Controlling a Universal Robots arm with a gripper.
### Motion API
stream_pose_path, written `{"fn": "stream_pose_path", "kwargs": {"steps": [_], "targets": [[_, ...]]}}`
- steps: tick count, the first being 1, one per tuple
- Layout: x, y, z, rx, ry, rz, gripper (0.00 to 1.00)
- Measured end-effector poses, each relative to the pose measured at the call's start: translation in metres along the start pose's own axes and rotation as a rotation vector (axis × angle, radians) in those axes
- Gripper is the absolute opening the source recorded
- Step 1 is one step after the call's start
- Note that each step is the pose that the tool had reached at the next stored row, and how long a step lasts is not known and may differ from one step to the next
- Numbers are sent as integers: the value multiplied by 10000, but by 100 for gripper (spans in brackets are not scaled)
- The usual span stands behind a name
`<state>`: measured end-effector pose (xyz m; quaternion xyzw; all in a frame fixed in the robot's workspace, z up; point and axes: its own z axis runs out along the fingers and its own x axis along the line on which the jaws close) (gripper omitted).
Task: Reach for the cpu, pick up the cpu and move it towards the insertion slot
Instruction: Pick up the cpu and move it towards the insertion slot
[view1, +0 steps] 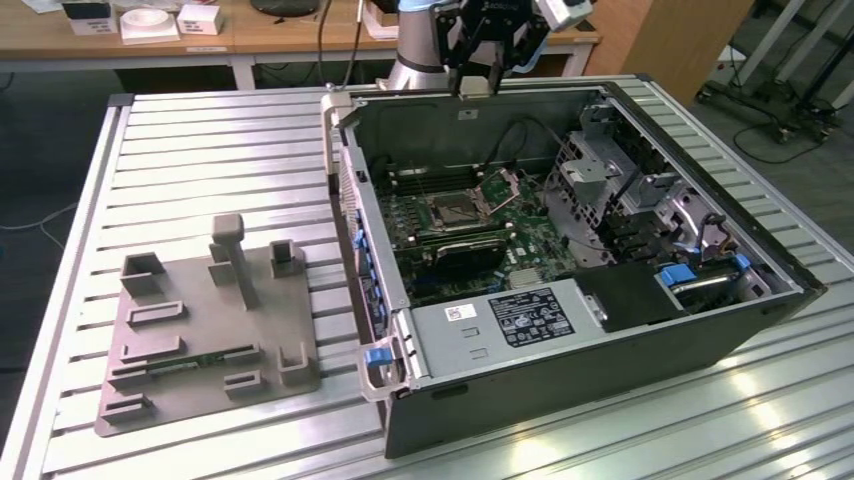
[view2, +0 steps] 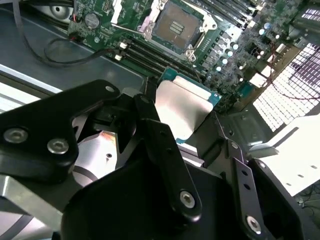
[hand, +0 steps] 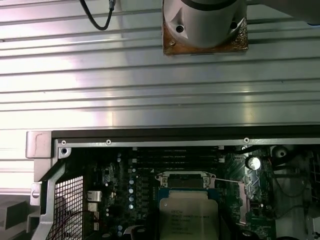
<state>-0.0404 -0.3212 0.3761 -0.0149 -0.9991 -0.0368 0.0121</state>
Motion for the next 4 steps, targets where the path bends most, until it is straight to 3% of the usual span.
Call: {"fn": "stream_pose_path", "kwargs": {"steps": [2, 4], "targets": [[0, 0, 0, -97, 3, -3, 54], [0, 0, 0, -104, 3, -3, 54]]}}
